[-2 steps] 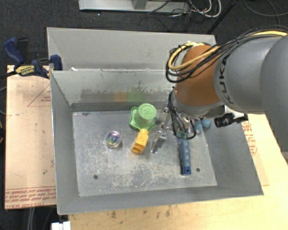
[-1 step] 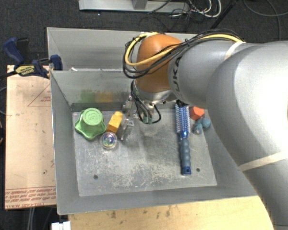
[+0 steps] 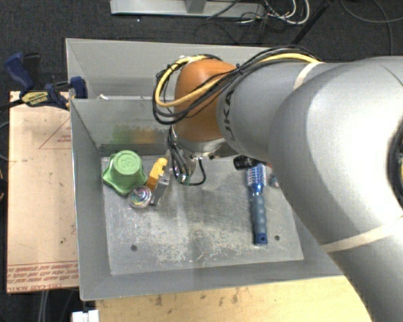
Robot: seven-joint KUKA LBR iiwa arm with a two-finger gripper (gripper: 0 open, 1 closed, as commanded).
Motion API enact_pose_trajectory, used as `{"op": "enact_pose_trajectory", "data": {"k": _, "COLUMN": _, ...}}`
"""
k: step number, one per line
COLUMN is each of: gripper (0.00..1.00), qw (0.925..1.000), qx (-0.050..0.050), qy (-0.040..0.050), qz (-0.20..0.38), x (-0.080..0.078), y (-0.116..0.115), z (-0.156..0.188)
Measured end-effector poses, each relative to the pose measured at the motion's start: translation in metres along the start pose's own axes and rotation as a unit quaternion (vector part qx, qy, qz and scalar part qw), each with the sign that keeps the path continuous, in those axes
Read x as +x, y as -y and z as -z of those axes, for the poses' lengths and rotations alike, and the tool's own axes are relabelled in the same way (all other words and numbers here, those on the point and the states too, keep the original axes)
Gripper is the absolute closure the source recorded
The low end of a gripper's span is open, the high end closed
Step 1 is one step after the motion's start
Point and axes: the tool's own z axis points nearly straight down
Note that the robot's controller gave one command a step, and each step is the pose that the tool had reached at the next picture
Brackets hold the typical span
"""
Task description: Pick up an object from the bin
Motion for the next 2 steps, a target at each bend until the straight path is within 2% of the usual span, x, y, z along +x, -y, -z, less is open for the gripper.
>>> {"op": "enact_pose_trajectory", "data": {"k": 1, "gripper": 1.00, "qw": 1.0000, "qx": 0.000, "qy": 0.0016, "qz": 0.000, "x": -0.001, "y": 0.000, "z": 0.001}}
{"op": "enact_pose_trajectory", "data": {"k": 2, "gripper": 1.00, "qw": 1.0000, "qx": -0.001, "qy": 0.0008, "qz": -0.008, "x": -0.007, "y": -0.008, "z": 0.109}}
